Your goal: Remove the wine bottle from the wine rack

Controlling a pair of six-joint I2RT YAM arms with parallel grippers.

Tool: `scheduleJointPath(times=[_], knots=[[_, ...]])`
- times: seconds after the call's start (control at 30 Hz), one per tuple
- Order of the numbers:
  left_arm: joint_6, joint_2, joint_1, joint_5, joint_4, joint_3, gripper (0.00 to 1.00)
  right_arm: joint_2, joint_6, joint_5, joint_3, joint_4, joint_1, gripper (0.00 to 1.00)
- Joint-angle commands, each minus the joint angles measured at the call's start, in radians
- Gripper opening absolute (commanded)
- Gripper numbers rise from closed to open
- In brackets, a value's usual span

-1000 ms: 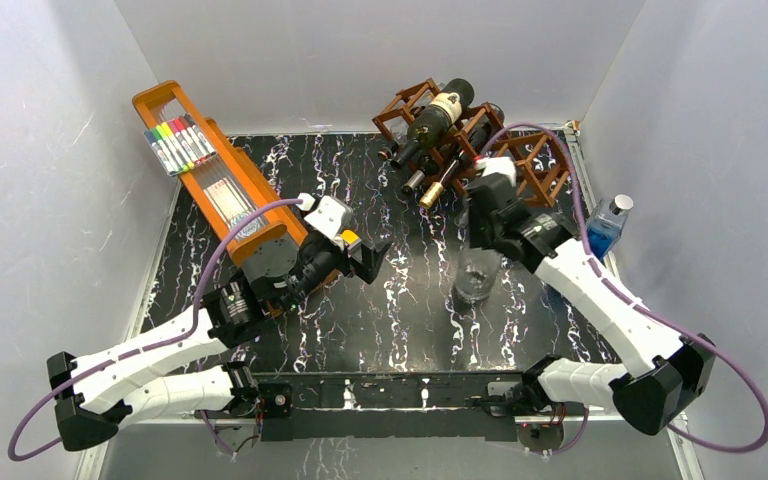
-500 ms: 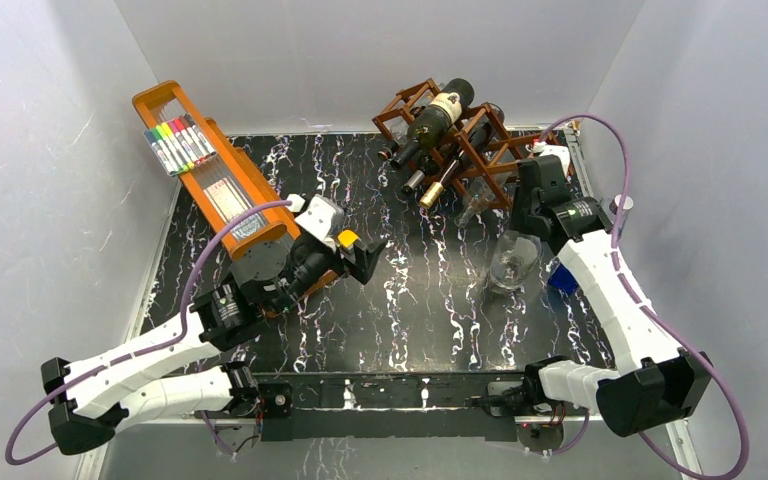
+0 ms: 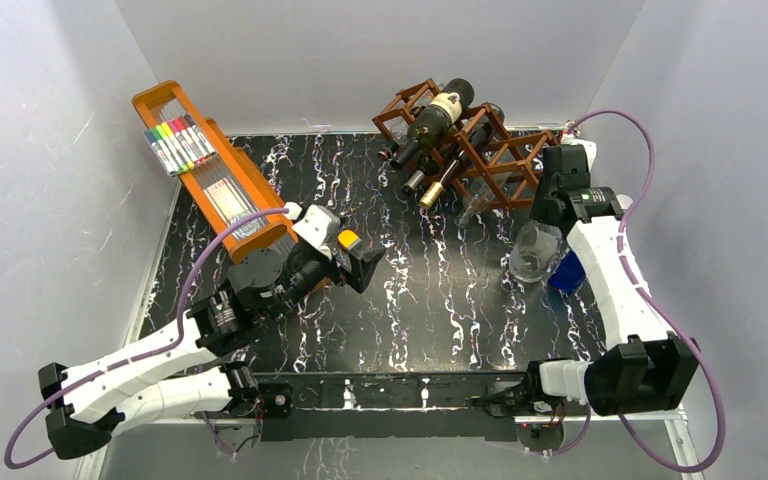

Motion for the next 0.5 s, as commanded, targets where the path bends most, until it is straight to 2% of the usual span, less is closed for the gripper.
scheduleJointPath(times=[0.0, 0.33, 0.4, 0.47], knots=[[0.008, -0.032, -0.003, 0.016, -0.001, 0.012, 0.98, -0.005, -0.017, 0.019, 0.106, 0.161, -0.027, 0.0], [0.003, -0.037, -0.003, 0.02, -0.003, 0.006, 0.98, 0.006, 0.0, -0.035, 0.072, 0.154, -0.063, 0.0], [-0.002, -0.035, -0.003, 0.02, -0.001, 0.003, 0.98, 0.009, 0.004, -0.041, 0.07, 0.148, -0.065, 0.12], [-0.006, -0.034, -0.003, 0.024, -0.002, 0.005, 0.98, 0.009, 0.008, -0.049, 0.061, 0.149, -0.065, 0.19]])
